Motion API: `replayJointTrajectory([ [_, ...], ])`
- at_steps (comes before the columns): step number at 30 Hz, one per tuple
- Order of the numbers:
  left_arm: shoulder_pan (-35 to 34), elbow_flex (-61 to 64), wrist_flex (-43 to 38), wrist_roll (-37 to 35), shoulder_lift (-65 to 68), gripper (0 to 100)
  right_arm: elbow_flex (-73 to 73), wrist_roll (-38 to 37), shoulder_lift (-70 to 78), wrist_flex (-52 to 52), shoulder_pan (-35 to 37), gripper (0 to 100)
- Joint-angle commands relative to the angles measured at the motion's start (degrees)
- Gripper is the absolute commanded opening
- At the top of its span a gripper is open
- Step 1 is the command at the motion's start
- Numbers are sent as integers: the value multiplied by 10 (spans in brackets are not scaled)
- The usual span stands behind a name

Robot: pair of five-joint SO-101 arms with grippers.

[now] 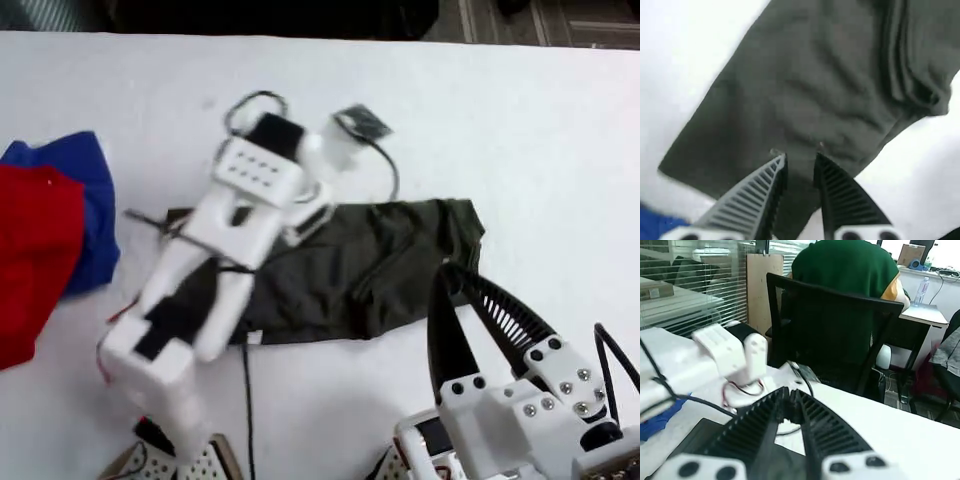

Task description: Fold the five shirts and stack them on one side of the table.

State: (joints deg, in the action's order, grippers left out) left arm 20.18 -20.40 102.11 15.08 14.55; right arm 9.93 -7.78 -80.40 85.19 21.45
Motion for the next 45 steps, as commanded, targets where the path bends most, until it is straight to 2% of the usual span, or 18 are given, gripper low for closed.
replayJointTrajectory([
  [1, -52, 57, 3, -33, -119, 110, -8, 1, 1, 4, 0, 19],
  [9, -222, 221, 3, -48, -291, 116, -7, 1, 6, 34, -1, 20],
  [14, -291, 332, 3, -65, -365, 238, -2, 1, 7, 49, -1, 21],
  [17, -325, 377, 0, -76, -367, 292, 21, 1, 2, 49, -1, 21],
  [27, -367, 406, -85, -80, -193, 299, 30, 0, 1, 49, -1, 21],
  [38, -364, 338, -175, -81, -52, 298, 29, 0, 1, 49, -1, 21],
  [43, -342, 296, -185, -84, 24, 296, 29, 0, 1, 49, -1, 21],
  [45, -327, 278, -185, -111, 51, 273, 29, 0, 2, 49, -1, 21],
])
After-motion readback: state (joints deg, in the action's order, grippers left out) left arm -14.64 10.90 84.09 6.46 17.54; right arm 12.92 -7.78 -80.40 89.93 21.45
